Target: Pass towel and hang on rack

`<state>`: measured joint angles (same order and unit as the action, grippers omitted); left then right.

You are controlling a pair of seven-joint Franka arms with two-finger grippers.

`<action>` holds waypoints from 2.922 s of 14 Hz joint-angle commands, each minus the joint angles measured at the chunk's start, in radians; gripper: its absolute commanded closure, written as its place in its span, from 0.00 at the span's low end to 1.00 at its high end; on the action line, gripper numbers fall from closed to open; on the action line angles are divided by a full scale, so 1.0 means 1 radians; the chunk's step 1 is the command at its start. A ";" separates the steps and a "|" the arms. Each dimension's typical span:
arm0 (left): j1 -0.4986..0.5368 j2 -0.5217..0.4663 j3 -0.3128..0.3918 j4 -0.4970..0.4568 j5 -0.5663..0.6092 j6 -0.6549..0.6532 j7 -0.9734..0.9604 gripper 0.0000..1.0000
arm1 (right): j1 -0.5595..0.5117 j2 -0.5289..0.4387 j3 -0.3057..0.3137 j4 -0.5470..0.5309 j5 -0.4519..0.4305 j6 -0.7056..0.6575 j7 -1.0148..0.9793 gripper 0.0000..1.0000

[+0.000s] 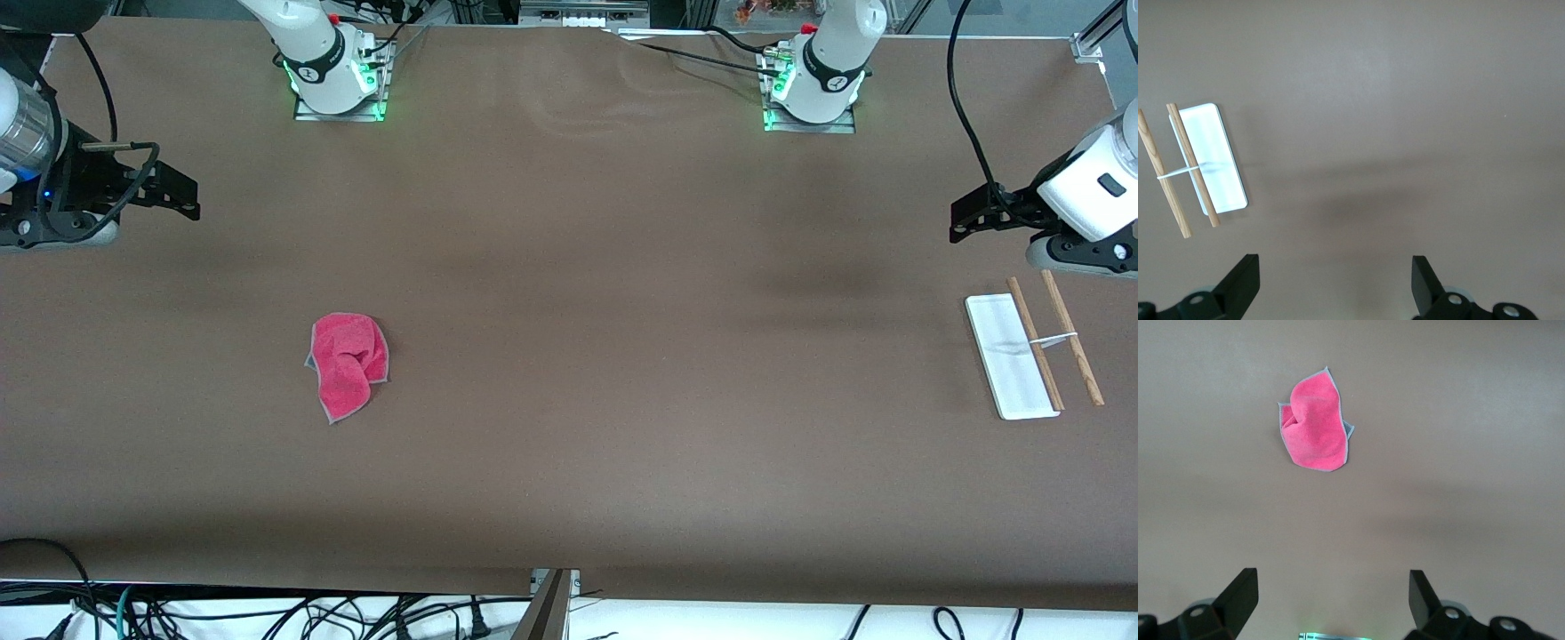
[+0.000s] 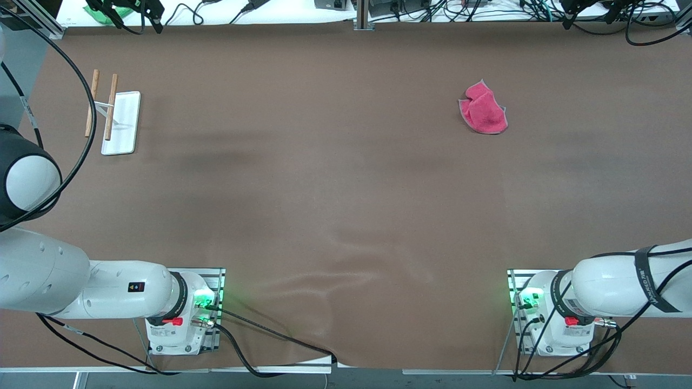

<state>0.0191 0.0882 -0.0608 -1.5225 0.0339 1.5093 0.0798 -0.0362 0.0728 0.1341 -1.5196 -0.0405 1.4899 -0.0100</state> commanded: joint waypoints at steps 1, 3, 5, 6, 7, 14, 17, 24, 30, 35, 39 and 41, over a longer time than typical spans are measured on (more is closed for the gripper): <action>-0.001 -0.018 -0.008 -0.010 0.023 -0.015 0.014 0.00 | -0.013 0.013 0.012 0.029 0.002 -0.005 -0.002 0.00; -0.001 -0.018 -0.008 -0.010 0.023 -0.017 0.014 0.00 | -0.013 0.013 0.012 0.029 0.002 -0.005 -0.002 0.00; -0.001 -0.018 -0.010 -0.008 0.023 -0.015 0.014 0.00 | -0.013 0.013 0.012 0.029 0.002 -0.005 -0.002 0.00; -0.001 -0.018 -0.011 -0.008 0.023 -0.015 0.014 0.00 | -0.013 0.013 0.012 0.029 0.002 -0.005 -0.002 0.00; -0.001 -0.016 -0.013 -0.008 0.023 -0.014 0.014 0.00 | -0.013 0.013 0.012 0.029 0.002 -0.005 -0.004 0.00; 0.004 -0.016 -0.011 -0.010 0.023 -0.015 0.014 0.00 | -0.005 0.096 0.012 0.027 -0.001 0.075 -0.001 0.00; 0.009 -0.015 -0.011 -0.011 0.021 -0.015 0.014 0.00 | -0.008 0.179 0.010 0.027 -0.001 0.140 -0.004 0.00; 0.009 -0.015 -0.011 -0.011 0.021 -0.014 0.014 0.00 | 0.039 0.428 0.013 0.029 -0.004 0.518 -0.157 0.00; 0.009 -0.015 -0.011 -0.012 0.021 -0.014 0.014 0.00 | 0.056 0.587 0.012 0.029 -0.079 0.838 -0.407 0.00; 0.005 -0.015 -0.013 -0.010 0.023 -0.014 0.014 0.00 | 0.055 0.663 0.012 0.027 -0.104 0.967 -0.589 0.00; 0.004 -0.016 -0.014 -0.010 0.021 -0.015 0.014 0.00 | 0.056 0.708 0.012 0.027 -0.123 1.024 -0.619 0.00; 0.002 -0.016 -0.014 -0.010 0.023 -0.015 0.014 0.00 | 0.056 0.726 0.012 0.027 -0.139 1.037 -0.650 0.00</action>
<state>0.0220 0.0875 -0.0694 -1.5239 0.0339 1.5009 0.0798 0.0199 0.7706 0.1429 -1.5179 -0.1575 2.5102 -0.6253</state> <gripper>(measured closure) 0.000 0.000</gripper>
